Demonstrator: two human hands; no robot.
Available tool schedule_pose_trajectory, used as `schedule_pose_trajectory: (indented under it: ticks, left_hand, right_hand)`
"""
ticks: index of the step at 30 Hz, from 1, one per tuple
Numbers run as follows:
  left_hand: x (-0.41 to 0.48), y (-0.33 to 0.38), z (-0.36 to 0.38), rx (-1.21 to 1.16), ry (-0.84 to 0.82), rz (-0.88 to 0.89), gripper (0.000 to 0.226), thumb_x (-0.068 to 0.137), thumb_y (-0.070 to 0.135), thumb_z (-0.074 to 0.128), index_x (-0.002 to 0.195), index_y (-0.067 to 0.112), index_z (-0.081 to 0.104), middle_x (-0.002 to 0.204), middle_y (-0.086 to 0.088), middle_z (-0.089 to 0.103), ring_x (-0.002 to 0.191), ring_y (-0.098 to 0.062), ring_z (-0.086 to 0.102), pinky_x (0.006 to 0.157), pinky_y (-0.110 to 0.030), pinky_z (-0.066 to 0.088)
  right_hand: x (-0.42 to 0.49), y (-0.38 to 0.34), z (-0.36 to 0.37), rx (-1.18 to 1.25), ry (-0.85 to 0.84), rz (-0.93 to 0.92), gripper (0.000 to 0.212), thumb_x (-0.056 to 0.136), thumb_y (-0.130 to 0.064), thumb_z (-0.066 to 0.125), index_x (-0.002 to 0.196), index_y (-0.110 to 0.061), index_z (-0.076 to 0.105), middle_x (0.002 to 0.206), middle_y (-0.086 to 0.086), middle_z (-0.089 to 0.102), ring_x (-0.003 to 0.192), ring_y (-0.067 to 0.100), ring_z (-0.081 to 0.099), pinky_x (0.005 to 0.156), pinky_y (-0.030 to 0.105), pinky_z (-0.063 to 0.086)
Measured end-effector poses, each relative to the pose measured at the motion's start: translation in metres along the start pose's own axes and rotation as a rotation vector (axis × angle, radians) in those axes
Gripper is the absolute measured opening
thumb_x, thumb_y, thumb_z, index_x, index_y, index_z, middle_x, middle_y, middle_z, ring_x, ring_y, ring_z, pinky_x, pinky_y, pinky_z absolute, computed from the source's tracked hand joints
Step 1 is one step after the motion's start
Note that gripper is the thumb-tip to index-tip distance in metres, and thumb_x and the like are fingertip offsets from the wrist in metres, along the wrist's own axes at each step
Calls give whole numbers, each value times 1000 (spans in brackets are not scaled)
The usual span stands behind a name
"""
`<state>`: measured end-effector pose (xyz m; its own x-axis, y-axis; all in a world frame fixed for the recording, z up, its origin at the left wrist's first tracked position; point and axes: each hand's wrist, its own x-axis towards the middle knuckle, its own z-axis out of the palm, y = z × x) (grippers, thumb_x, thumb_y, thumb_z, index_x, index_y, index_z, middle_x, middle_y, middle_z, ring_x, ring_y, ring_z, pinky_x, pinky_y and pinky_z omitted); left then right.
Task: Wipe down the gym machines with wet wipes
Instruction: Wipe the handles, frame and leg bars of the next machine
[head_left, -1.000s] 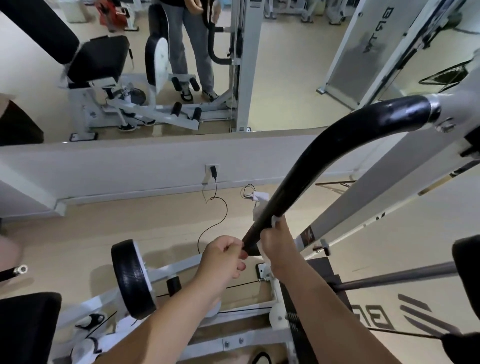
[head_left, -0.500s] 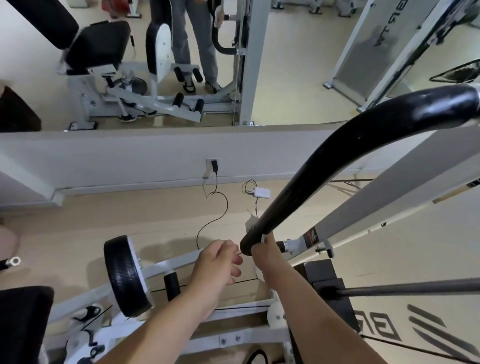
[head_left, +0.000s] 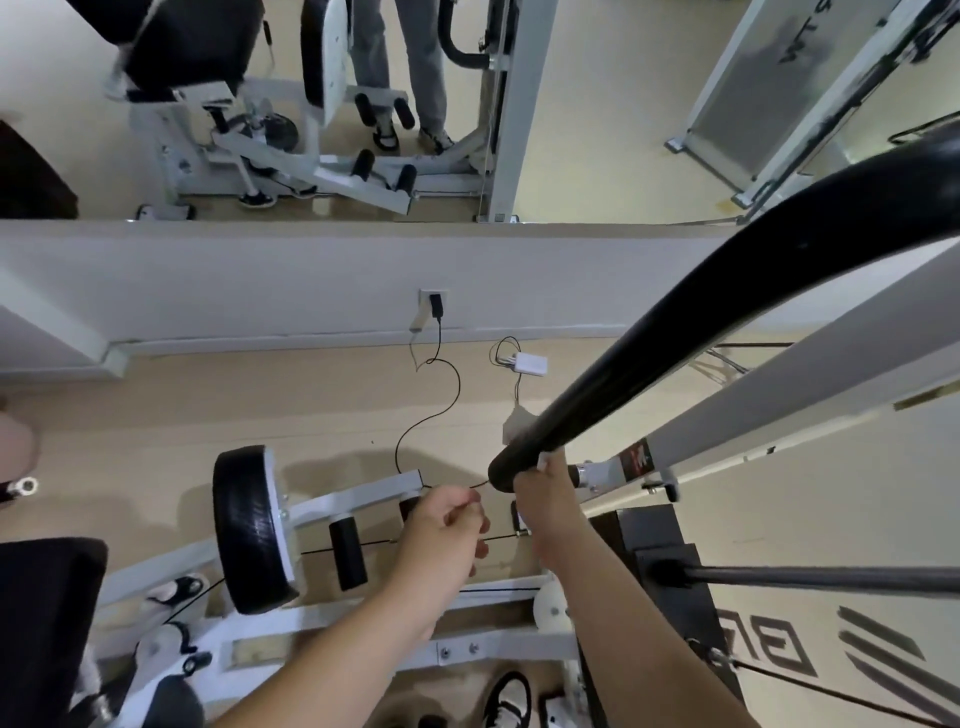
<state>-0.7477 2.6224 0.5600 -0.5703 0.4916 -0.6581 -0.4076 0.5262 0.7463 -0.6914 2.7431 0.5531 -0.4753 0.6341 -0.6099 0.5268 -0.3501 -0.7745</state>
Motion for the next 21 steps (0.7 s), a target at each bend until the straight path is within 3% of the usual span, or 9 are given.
schedule_pose_trajectory:
  ticks: [2,4,6,8,9,11,14,17,21]
  left_hand:
    - [-1,-9,-7,22,27,-15,19,106,16,50,110,27,65,104,-3,70,76,-14,65,63,-25,53]
    - [0,-16,-13,47,45,-32,18,106,16,50,109,25,65,105,-4,70,80,-15,65,58,-19,50]
    - [-1,-17,-18,55,37,-54,15,105,19,53,109,23,67,105,-5,70,82,-15,65,55,-14,50]
    - [-1,-20,-22,41,-28,-94,16,100,35,62,108,24,71,106,-5,71,90,-16,67,70,-19,58]
    - [0,-21,-23,24,-76,-129,28,92,50,68,107,27,73,108,-3,72,97,-17,69,85,-27,60]
    - [0,-25,-19,-94,-237,-219,62,70,73,79,116,32,72,118,2,74,114,-17,67,108,-42,50]
    - [-1,-25,-5,-387,-367,-371,101,59,70,90,144,29,54,143,3,63,135,-17,55,120,-47,35]
    - [-8,-17,10,-472,-385,-436,61,87,53,73,132,14,66,124,-13,74,121,-31,67,108,-50,48]
    - [-2,-18,13,-532,-234,-410,48,105,49,46,130,13,66,117,-15,76,111,-32,72,100,-46,56]
  right_hand:
    - [14,16,8,-71,-81,92,79,100,4,33,162,-41,11,165,1,26,152,26,21,123,50,17]
    - [19,24,12,-129,-96,185,74,106,-5,32,163,-40,2,167,5,23,154,32,20,123,51,20]
    - [16,26,10,-96,1,255,51,109,-14,35,158,-24,25,153,17,44,140,37,44,112,46,37]
    - [4,26,5,-53,103,363,22,109,-20,42,125,-13,55,112,17,60,105,30,58,95,42,43]
    - [-4,27,2,-71,106,419,13,107,-18,45,109,-11,56,97,12,57,92,24,56,88,40,42]
    - [-11,32,-3,-133,58,467,6,100,-6,51,102,-9,55,91,9,55,84,21,55,80,38,46]
    - [-23,26,-12,-34,33,513,16,93,5,52,107,0,58,97,18,64,87,30,65,79,40,55]
    - [-34,20,-27,96,-54,430,34,89,-3,56,122,-1,62,98,18,74,86,32,74,74,41,62]
    - [-40,14,-41,-165,7,247,31,96,-21,59,127,-20,56,119,9,64,106,27,66,97,50,57]
